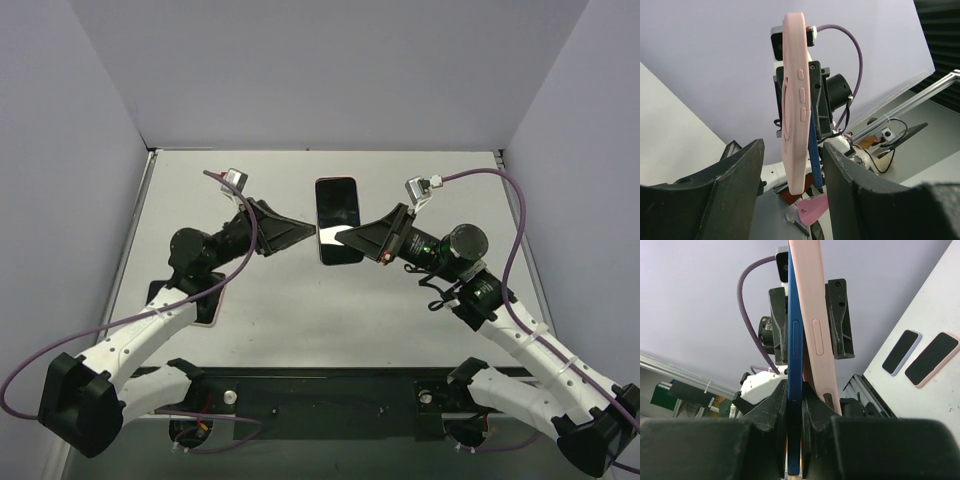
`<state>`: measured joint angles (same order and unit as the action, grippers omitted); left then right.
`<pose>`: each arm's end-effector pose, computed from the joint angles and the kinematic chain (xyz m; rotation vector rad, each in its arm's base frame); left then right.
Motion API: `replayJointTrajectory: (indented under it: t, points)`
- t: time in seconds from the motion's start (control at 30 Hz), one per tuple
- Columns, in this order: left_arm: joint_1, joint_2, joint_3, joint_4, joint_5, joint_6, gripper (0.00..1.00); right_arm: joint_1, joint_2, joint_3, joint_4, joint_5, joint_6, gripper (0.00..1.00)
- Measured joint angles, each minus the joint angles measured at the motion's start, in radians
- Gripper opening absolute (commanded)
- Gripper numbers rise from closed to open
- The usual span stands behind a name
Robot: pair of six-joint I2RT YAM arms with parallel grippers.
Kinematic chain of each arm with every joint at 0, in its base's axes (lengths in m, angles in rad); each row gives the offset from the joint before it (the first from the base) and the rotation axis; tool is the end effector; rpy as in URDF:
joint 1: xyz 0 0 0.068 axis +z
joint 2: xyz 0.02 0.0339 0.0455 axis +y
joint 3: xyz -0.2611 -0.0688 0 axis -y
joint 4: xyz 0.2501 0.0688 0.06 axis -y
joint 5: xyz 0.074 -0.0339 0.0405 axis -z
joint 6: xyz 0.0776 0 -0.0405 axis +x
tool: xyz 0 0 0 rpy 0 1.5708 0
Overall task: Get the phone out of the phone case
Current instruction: Remove the phone case from the phone.
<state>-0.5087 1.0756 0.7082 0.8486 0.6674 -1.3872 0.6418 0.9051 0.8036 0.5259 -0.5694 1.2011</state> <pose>0.2129 -0.1737 0.3719 0.1183 1.4682 -1.9722 0.1677 0.1776 0.4106 -0.2137 1.4532 1.8874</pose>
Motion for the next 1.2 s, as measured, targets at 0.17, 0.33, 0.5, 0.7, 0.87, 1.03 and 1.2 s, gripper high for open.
replayJointTrajectory:
  t: [0.17,0.33,0.5,0.7,0.87,1.03,1.2]
  points:
    - [-0.048,0.0,0.0,-0.016,-0.002,0.041,0.51,0.0,0.0,-0.005,0.011,-0.005,0.016,0.0]
    - [-0.064,-0.007,0.0,-0.048,-0.012,0.073,0.4,-0.002,0.0,-0.019,0.01,-0.005,0.026,0.0]
    - [-0.066,-0.011,0.0,-0.054,-0.016,0.088,0.37,-0.006,0.0,-0.026,0.01,-0.006,0.031,0.0]
    - [-0.066,-0.014,0.0,-0.074,-0.017,0.105,0.48,-0.008,0.0,-0.027,0.01,-0.008,0.034,0.0]
    - [-0.066,-0.026,0.0,-0.104,-0.025,0.124,0.52,-0.008,-0.002,-0.027,0.013,-0.016,0.038,0.0]
    - [-0.068,-0.031,0.0,-0.114,-0.029,0.138,0.51,-0.013,-0.004,-0.027,0.013,-0.023,0.038,0.0]
    - [-0.069,-0.032,0.0,-0.115,-0.034,0.141,0.6,-0.014,-0.004,-0.027,0.013,-0.023,0.041,0.0]
